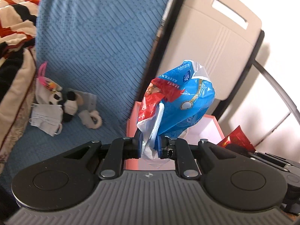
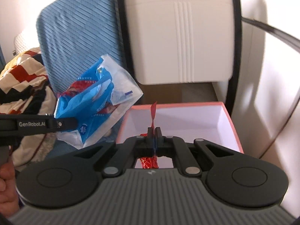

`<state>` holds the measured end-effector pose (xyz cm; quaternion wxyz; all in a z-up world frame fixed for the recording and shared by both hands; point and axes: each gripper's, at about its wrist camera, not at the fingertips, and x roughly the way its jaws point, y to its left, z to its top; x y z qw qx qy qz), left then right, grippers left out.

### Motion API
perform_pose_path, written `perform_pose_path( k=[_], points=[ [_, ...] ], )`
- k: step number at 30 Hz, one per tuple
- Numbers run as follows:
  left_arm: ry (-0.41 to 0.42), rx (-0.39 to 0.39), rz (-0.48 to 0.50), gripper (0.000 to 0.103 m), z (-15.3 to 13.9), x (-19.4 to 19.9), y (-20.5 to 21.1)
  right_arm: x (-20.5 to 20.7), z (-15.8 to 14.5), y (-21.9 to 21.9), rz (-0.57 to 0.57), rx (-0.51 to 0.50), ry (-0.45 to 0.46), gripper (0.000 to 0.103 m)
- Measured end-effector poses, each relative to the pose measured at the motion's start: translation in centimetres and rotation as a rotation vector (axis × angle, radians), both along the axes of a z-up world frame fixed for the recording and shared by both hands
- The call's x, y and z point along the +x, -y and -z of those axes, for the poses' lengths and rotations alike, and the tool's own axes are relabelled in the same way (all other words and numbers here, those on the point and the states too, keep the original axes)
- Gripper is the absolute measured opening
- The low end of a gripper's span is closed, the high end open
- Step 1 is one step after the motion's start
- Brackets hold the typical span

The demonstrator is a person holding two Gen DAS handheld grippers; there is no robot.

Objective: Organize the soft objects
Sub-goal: 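Carry the snack bag and red packet with both tools over the pink box, then open both tools to drop the snack bag and red packet into the box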

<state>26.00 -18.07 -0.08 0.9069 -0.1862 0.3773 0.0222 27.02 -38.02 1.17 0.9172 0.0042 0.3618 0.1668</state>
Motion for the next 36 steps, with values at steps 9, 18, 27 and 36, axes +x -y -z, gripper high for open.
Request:
perform_pose_path(
  k=[9,18,27,36],
  points=[
    [-0.074,0.002,0.048,0.018,3.5,4.0,3.9,1.7,4.9,3.5,0.018,-0.037,-0.103,0.004],
    [-0.150,0.021,0.099,0.018,7.3,6.3,6.4,3.1,8.8,5.3,0.035,-0.041,-0.176,0.004],
    [-0.202,0.038,0.109,0.018,9.8,6.6,6.8,3.3,12.3,6.1,0.045,-0.035,-0.246,0.005],
    [-0.191,0.017,0.153,0.059,8.7,6.2,7.0,3.7,11.4,6.0,0.048,-0.056,-0.226,0.007]
  ],
)
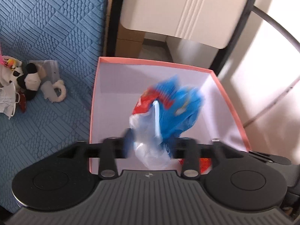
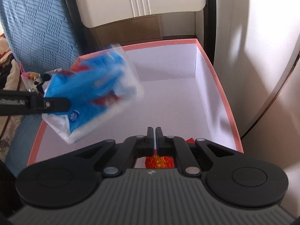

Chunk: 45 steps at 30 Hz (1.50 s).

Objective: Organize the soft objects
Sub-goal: 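Open both tools to drop the snack bag and red packet into the box, then withdraw both tools from the box back toward the chair seat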

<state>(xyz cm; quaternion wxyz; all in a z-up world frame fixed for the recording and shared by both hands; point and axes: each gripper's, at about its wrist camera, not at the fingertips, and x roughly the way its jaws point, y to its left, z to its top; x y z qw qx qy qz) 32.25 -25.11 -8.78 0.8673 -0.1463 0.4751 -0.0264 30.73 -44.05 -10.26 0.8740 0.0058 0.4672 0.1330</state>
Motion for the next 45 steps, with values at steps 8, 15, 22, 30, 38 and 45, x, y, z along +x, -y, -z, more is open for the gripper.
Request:
perform_pose_path(
  k=[8,15,22,30,38,45],
  points=[
    [0.088,0.029,-0.001,0.059,-3.4,-2.5,-0.4,-1.3,-2.9,0.1,0.015,0.021,0.035,0.008],
    [0.177,0.046,-0.011,0.059,-8.0,-5.6,-1.6,-3.5,-7.0,-0.4,0.018,0.044,0.110,0.008],
    [0.258,0.050,-0.031,0.059,-11.7,-9.0,-3.5,-5.9,-10.6,-1.9,-0.002,0.051,0.176,0.007],
    [0.327,0.052,-0.064,0.059,-14.4,-13.4,-6.6,-9.4,-13.6,-4.6,-0.046,0.061,0.237,0.007],
    [0.388,0.062,-0.104,0.059,-15.7,-18.3,-10.4,-13.0,-15.4,-7.9,-0.074,0.058,0.272,0.007],
    [0.387,0.066,-0.122,0.059,-14.9,-21.8,-13.2,-16.0,-15.3,-10.9,-0.098,0.048,0.269,0.007]
  ],
)
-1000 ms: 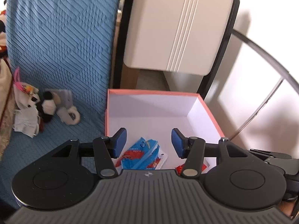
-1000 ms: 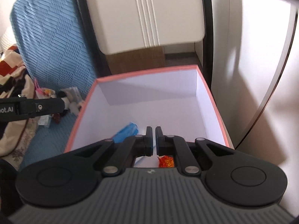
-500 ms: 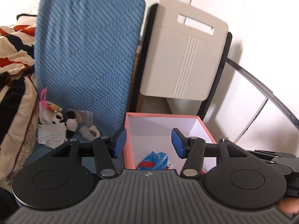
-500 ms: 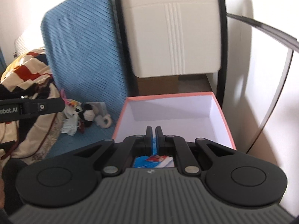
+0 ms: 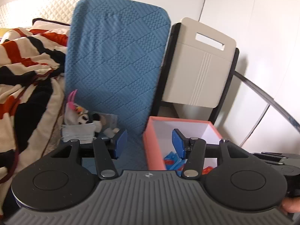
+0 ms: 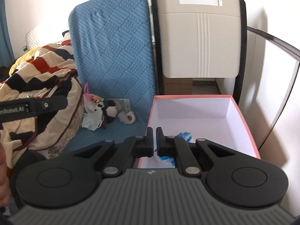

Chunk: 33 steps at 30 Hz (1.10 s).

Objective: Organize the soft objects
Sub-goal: 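Withdraw both tools from the box back toward the chair seat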

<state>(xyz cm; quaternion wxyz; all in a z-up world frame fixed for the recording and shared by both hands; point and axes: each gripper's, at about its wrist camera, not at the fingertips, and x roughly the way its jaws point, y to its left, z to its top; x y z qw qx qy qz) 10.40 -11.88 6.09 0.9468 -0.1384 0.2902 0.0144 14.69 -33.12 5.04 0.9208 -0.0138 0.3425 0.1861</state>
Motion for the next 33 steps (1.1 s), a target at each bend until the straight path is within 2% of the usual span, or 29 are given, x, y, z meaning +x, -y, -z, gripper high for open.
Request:
perform_pose_path(
  k=[13,21,26,33],
  points=[
    [-0.025,0.008,-0.051,0.059,3.5,-4.4,-5.1,-4.2,2.9,-5.8,-0.044,0.008,-0.030,0.007],
    [-0.033,0.004,-0.084,0.059,5.9,-6.0,-5.9,-5.0,4.8,-7.8,-0.083,-0.006,-0.047,0.007],
    [-0.050,0.009,-0.100,0.059,7.6,-6.4,-5.9,-5.2,6.6,-7.9,-0.089,0.024,-0.084,0.007],
    [-0.089,-0.009,-0.120,0.059,10.1,-4.6,-6.8,-4.3,8.9,-8.6,-0.106,-0.011,-0.104,0.007]
  ],
)
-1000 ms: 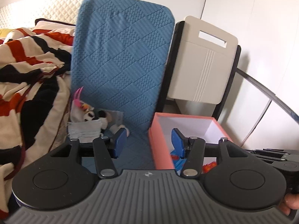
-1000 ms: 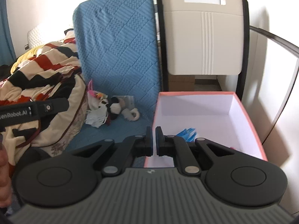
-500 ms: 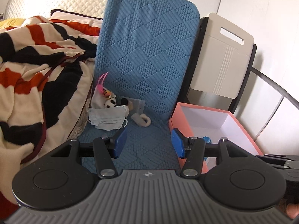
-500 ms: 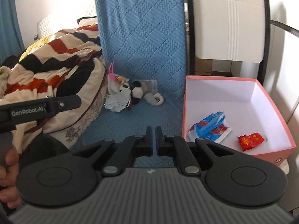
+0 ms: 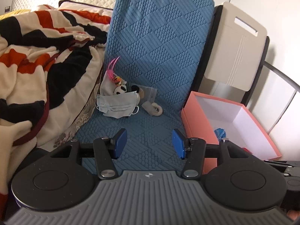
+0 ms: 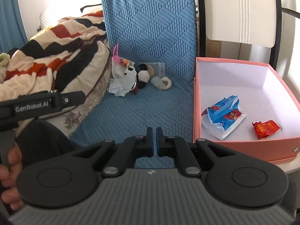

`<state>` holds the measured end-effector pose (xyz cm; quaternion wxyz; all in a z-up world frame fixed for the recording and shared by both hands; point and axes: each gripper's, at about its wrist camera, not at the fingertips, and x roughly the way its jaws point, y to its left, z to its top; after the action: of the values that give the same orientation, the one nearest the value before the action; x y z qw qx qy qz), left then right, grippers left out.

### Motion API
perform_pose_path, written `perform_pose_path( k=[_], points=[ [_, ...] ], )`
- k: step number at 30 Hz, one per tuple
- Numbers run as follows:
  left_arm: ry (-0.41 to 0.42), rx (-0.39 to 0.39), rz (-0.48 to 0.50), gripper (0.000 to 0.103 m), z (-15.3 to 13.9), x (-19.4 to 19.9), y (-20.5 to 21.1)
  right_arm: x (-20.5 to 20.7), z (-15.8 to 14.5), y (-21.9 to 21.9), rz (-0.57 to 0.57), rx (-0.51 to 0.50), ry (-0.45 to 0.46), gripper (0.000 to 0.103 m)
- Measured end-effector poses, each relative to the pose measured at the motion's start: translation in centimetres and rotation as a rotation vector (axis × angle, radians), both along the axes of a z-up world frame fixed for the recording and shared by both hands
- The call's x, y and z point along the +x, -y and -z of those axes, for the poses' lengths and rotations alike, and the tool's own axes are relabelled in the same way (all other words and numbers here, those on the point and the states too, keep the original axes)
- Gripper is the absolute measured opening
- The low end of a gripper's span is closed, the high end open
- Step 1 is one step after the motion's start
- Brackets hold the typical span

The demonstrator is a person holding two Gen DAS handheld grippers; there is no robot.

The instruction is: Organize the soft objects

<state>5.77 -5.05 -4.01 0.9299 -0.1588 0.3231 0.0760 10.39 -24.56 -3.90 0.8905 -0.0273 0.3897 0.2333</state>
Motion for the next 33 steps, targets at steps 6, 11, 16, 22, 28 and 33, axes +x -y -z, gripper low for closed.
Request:
perform_pose_path(
  k=[6,11,16,22,28,33],
  points=[
    [-0.022,-0.007,-0.013,0.059,2.3,2.6,-0.8,1.9,2.2,-0.8,-0.023,-0.008,-0.002,0.007],
    [-0.025,-0.004,-0.027,0.059,3.9,5.0,-1.5,4.0,4.4,-1.8,-0.033,0.018,-0.020,0.007],
    [-0.027,0.004,-0.044,0.059,5.3,7.5,-2.4,5.8,5.9,-3.3,-0.057,0.017,0.002,0.007],
    [-0.051,-0.011,-0.066,0.059,6.8,9.2,-3.8,7.8,7.4,-4.8,-0.055,0.025,0.001,0.007],
    [-0.061,-0.045,-0.103,0.067,7.8,11.1,-5.4,9.9,8.0,-5.7,-0.045,0.018,0.019,0.007],
    [-0.078,-0.070,-0.140,0.072,8.7,13.2,-6.7,12.0,8.5,-6.4,-0.040,0.017,0.036,0.007]
  ],
)
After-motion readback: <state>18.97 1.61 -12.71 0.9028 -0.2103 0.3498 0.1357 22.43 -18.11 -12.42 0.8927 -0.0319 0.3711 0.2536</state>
